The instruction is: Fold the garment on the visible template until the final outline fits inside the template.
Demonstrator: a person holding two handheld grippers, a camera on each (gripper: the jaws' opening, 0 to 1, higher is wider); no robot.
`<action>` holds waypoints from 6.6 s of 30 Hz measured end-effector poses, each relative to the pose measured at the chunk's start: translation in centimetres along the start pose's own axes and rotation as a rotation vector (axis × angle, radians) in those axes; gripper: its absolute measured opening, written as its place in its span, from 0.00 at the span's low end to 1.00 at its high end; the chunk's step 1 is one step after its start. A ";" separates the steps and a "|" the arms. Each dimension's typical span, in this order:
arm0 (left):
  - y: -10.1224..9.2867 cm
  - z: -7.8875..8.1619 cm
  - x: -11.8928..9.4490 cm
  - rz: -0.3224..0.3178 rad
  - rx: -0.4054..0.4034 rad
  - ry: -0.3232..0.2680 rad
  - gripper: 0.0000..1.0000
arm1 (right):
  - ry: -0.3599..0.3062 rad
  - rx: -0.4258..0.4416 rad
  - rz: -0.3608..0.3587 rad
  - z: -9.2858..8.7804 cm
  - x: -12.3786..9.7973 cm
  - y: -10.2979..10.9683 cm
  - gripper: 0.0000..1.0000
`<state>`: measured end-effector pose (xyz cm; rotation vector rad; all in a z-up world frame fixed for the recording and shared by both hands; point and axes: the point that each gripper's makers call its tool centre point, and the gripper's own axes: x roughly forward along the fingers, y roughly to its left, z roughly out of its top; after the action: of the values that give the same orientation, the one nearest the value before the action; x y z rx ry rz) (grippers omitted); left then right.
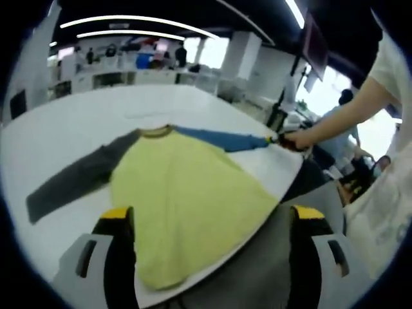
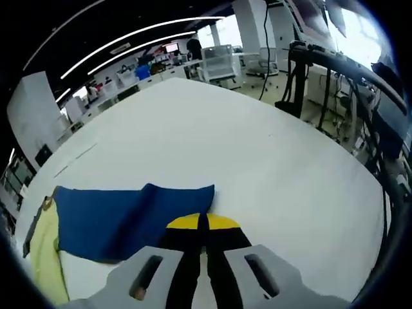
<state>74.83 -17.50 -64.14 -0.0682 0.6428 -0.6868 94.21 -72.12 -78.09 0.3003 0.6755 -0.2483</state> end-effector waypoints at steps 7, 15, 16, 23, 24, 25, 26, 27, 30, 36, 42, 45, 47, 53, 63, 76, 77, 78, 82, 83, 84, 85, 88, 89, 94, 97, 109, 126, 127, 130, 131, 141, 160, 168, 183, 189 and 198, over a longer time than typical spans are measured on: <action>-0.1 0.1 0.1 -0.007 -0.001 -0.004 0.97 | -0.075 0.114 0.054 2.2 -2.5 1.3 0.01; -0.5 0.3 0.2 -0.018 -0.005 -0.027 0.97 | -0.144 0.157 0.158 5.9 -5.1 3.2 0.01; -0.5 0.3 0.1 -0.020 -0.005 -0.028 0.97 | -0.153 0.158 0.168 6.2 -5.3 3.5 0.01; -0.5 0.2 -0.4 -0.025 -0.009 -0.045 0.97 | -0.220 0.152 0.257 9.5 -8.1 7.5 0.01; -0.4 0.2 -0.6 -0.024 -0.011 -0.049 0.97 | -0.224 0.154 0.260 9.6 -8.4 7.9 0.01; -0.3 0.2 -0.7 -0.022 -0.012 -0.051 0.97 | -0.234 0.157 0.270 10.3 -8.9 8.5 0.01; -0.2 0.2 -0.8 -0.019 -0.013 -0.053 0.97 | -0.243 0.156 0.274 10.9 -9.0 8.6 0.01; -0.1 0.2 -1.0 -0.016 -0.015 -0.055 0.96 | -0.249 0.157 0.277 11.2 -9.2 8.7 0.01; 0.1 0.2 -1.4 -0.008 -0.020 -0.068 0.96 | -0.263 0.177 0.288 12.3 -9.6 8.8 0.01; 0.1 -0.4 -1.6 -0.007 -0.026 -0.062 0.95 | -0.282 0.162 0.301 14.3 -9.5 9.3 0.01; -0.2 -0.5 -1.5 -0.011 -0.031 -0.065 0.94 | -0.289 0.144 0.312 15.9 -9.6 9.8 0.01; -0.3 -0.5 -1.5 -0.013 -0.030 -0.066 0.94 | -0.292 0.141 0.334 16.2 -10.0 10.8 0.01; -0.3 -0.4 -1.4 -0.015 -0.032 -0.068 0.94 | -0.293 0.137 0.347 16.3 -10.2 11.5 0.01; -0.4 -0.6 -1.3 -0.021 -0.035 -0.060 0.93 | -0.290 0.101 0.398 16.5 -10.8 14.6 0.01; 0.0 -1.0 -1.6 -0.024 -0.047 -0.060 0.93 | -0.291 0.012 0.526 16.7 -13.3 22.4 0.01; 0.5 -1.8 -2.7 -0.015 -0.078 -0.081 0.92 | -0.236 0.040 0.731 14.6 -15.7 33.7 0.01; 0.6 -1.7 -2.8 -0.012 -0.081 -0.086 0.92 | -0.226 0.046 0.752 14.4 -15.8 34.8 0.01; 0.7 -1.7 -2.8 -0.010 -0.083 -0.088 0.92 | -0.220 0.049 0.762 14.2 -15.8 35.3 0.01; 0.9 -1.6 -2.9 -0.007 -0.089 -0.096 0.92 | -0.206 0.056 0.807 13.9 -16.3 38.3 0.01; 0.9 -1.7 -2.9 -0.008 -0.091 -0.098 0.92 | -0.200 0.055 0.825 13.7 -16.5 39.5 0.01; 1.0 -1.7 -2.9 -0.008 -0.093 -0.100 0.92 | -0.193 0.049 0.839 13.4 -16.6 40.5 0.01; 1.0 -1.7 -2.9 -0.009 -0.094 -0.102 0.92 | -0.189 0.044 0.851 13.1 -16.8 41.3 0.01; 1.0 -1.8 -3.0 -0.009 -0.097 -0.106 0.92 | -0.167 0.037 0.883 12.2 -16.9 43.8 0.01; 1.0 -1.8 -3.0 -0.008 -0.097 -0.107 0.92 | -0.155 0.034 0.896 11.6 -17.0 44.9 0.01; 1.2 -2.1 -3.3 -0.004 -0.098 -0.103 0.92 | -0.108 0.011 0.940 9.5 -16.9 48.3 0.01; 1.4 -2.3 -3.6 0.001 -0.107 -0.105 0.92 | -0.075 -0.005 0.960 8.1 -16.7 50.1 0.01; 2.7 -3.0 -4.1 0.025 -0.139 -0.100 0.92 | 0.054 -0.054 0.951 1.4 -12.9 53.8 0.01; 2.6 -3.1 -3.3 0.011 -0.151 -0.084 0.91 | 0.131 -0.089 0.932 -2.7 -10.7 55.2 0.01; 2.6 -3.1 -3.3 0.011 -0.154 -0.084 0.91 | 0.137 -0.092 0.932 -3.0 -10.6 55.2 0.01; 2.5 -3.1 -3.2 0.010 -0.160 -0.087 0.91 | 0.148 -0.099 0.929 -3.5 -10.2 55.4 0.01; 2.5 -3.2 -3.2 0.009 -0.162 -0.086 0.91 | 0.153 -0.098 0.929 -3.7 -10.0 55.4 0.01; 2.8 -3.6 -3.5 0.021 -0.179 -0.078 0.92 | 0.176 -0.106 0.932 -5.1 -9.5 56.4 0.01; 2.8 -3.3 -3.3 0.020 -0.177 -0.077 0.91 | 0.240 -0.135 0.907 -9.0 -7.9 57.8 0.01; 2.8 -3.7 -3.4 0.018 -0.180 -0.064 0.90 | 0.255 -0.159 0.902 -10.3 -7.9 58.3 0.01; 2.9 -3.5 -3.4 0.018 -0.181 -0.064 0.90 | 0.234 -0.176 0.896 -11.0 -7.2 58.8 0.01; 3.0 -4.0 -3.3 0.017 -0.179 -0.047 0.90 | 0.200 -0.240 0.904 -11.2 -7.4 58.8 0.01; 2.8 -3.9 -3.1 0.007 -0.180 -0.044 0.89 | 0.158 -0.224 0.941 -10.4 -8.1 59.5 0.08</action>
<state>72.32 -12.81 -66.39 -0.2465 0.6612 -0.6182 101.17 -12.27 -69.17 0.3940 0.6453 0.7506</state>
